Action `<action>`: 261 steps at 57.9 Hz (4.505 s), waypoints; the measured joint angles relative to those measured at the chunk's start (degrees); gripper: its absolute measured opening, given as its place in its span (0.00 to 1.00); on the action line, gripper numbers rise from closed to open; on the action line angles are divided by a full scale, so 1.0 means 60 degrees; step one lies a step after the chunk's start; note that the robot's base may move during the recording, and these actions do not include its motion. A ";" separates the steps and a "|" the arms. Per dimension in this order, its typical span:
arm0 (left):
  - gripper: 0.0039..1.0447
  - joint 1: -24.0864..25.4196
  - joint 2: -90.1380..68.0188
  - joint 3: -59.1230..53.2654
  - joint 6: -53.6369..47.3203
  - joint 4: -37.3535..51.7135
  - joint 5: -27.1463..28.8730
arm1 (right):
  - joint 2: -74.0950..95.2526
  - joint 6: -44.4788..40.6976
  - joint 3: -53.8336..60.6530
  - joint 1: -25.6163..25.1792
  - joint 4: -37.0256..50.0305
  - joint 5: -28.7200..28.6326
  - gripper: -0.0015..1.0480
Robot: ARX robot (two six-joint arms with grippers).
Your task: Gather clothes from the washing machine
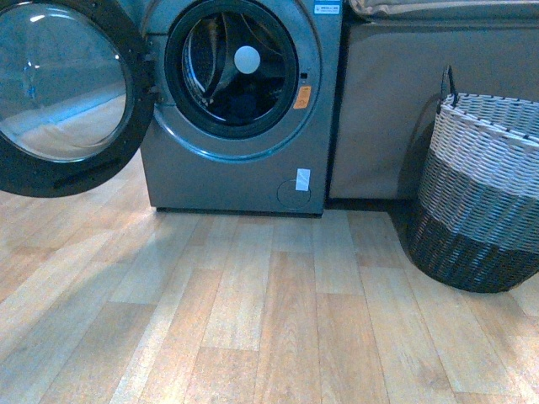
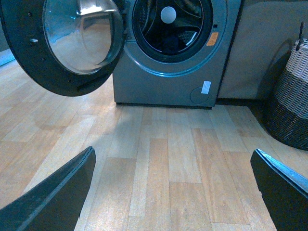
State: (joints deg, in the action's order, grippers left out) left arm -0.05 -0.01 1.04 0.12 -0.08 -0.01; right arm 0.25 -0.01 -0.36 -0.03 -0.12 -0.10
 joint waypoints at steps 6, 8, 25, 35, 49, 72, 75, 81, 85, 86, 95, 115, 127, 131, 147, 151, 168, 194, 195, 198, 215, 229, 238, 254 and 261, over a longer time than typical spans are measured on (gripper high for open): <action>0.94 0.0000 0.0000 0.0000 0.0000 0.0000 0.0000 | 0.0000 0.0000 0.0000 0.0000 0.0000 0.0000 0.93; 0.94 0.0000 0.0000 0.0000 0.0000 0.0000 0.0000 | 0.0000 0.0000 0.0000 0.0000 0.0000 0.0000 0.93; 0.94 0.0000 0.0000 0.0000 0.0000 0.0000 0.0004 | 0.0000 0.0000 0.0000 0.0000 0.0000 0.0000 0.93; 0.94 0.0000 0.0000 0.0000 0.0000 0.0000 0.0000 | 0.0000 0.0000 0.0000 0.0000 0.0000 0.0000 0.93; 0.94 0.0000 0.0000 0.0000 0.0000 0.0000 0.0000 | 0.0000 0.0000 0.0000 0.0000 -0.0004 0.0000 0.93; 0.94 0.0000 0.0004 0.0000 0.0000 0.0000 0.0000 | 0.0000 0.0000 0.0000 0.0000 0.0000 0.0000 0.93; 0.94 0.0000 -0.0007 0.0000 0.0000 0.0000 0.0015 | 0.0000 0.0000 0.0000 0.0000 0.0000 0.0000 0.93; 0.94 0.0000 -0.0007 0.0000 0.0000 0.0000 -0.0004 | 0.0000 0.0000 0.0000 0.0000 0.0000 0.0007 0.93; 0.94 0.0000 0.0004 0.0000 0.0000 0.0000 0.0007 | 0.0000 0.0000 0.0000 0.0000 0.0000 -0.0007 0.93; 0.94 0.0000 0.0000 0.0000 0.0000 0.0000 0.0004 | 0.0000 0.0000 0.0000 0.0000 0.0000 -0.0007 0.93; 0.94 0.0000 -0.0007 0.0000 -0.0004 0.0000 -0.0011 | 0.0000 0.0000 0.0000 0.0000 0.0000 0.0000 0.93; 0.94 0.0000 -0.0011 0.0000 -0.0004 0.0000 -0.0004 | 0.0000 0.0000 0.0000 0.0000 -0.0011 0.0022 0.93; 0.94 0.0000 -0.0015 -0.0004 0.0000 -0.0007 0.0018 | 0.0004 0.0000 0.0000 0.0000 -0.0007 -0.0011 0.93; 0.94 0.0000 -0.0004 0.0000 -0.0004 -0.0004 -0.0004 | 0.0000 0.0004 0.0000 0.0004 -0.0007 0.0000 0.93; 0.94 0.0000 -0.0029 0.0000 -0.0004 0.0000 -0.0004 | 0.0004 0.0004 0.0000 0.0004 -0.0011 0.0022 0.93; 0.94 0.0000 -0.0044 0.0000 -0.0004 0.0000 -0.0004 | 0.0000 0.0000 0.0000 0.0000 -0.0004 -0.0004 0.93; 0.94 0.0000 -0.0015 0.0000 -0.0004 0.0000 0.0000 | 0.0000 0.0000 0.0000 0.0000 -0.0007 0.0000 0.93; 0.94 -0.0222 -0.5843 0.0798 0.1880 0.4080 -0.2291 | 0.0000 0.0000 0.0000 0.0000 -0.0007 0.0004 0.93; 0.94 -0.0408 -0.6298 0.0911 0.1814 0.4393 -0.2146 | 0.0000 0.0000 0.0000 0.0000 -0.0007 0.0004 0.93; 0.94 -0.0954 -0.7603 0.1279 0.1541 0.5238 -0.1643 | 0.0000 0.0000 0.0000 0.0000 -0.0007 0.0000 0.93; 0.94 -0.1974 -1.2491 0.3745 0.0430 0.6790 -0.0914 | 0.0000 0.0000 0.0000 0.0000 -0.0007 0.0000 0.93; 0.94 -0.2157 -1.5671 0.6368 -0.0149 0.6994 -0.1147 | 0.0000 0.0000 0.0000 0.0000 -0.0007 0.0000 0.93; 0.94 -0.2135 -1.7945 0.8386 -0.0612 0.6575 -0.1020 | 0.0000 0.0000 0.0000 0.0000 -0.0007 0.0000 0.93; 0.94 -0.2025 -2.0360 1.0990 -0.1322 0.5486 -0.0656 | 0.0000 0.0000 0.0000 0.0000 -0.0007 0.0004 0.93; 0.94 -0.1982 -2.1216 1.2218 -0.1446 0.4783 -0.0663 | 0.0000 0.0000 0.0000 0.0000 -0.0007 0.0000 0.93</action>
State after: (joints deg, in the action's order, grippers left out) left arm -11.94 -127.31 74.35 -8.56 28.62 -3.99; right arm 0.25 -0.01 -0.36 -0.03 -0.16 -0.10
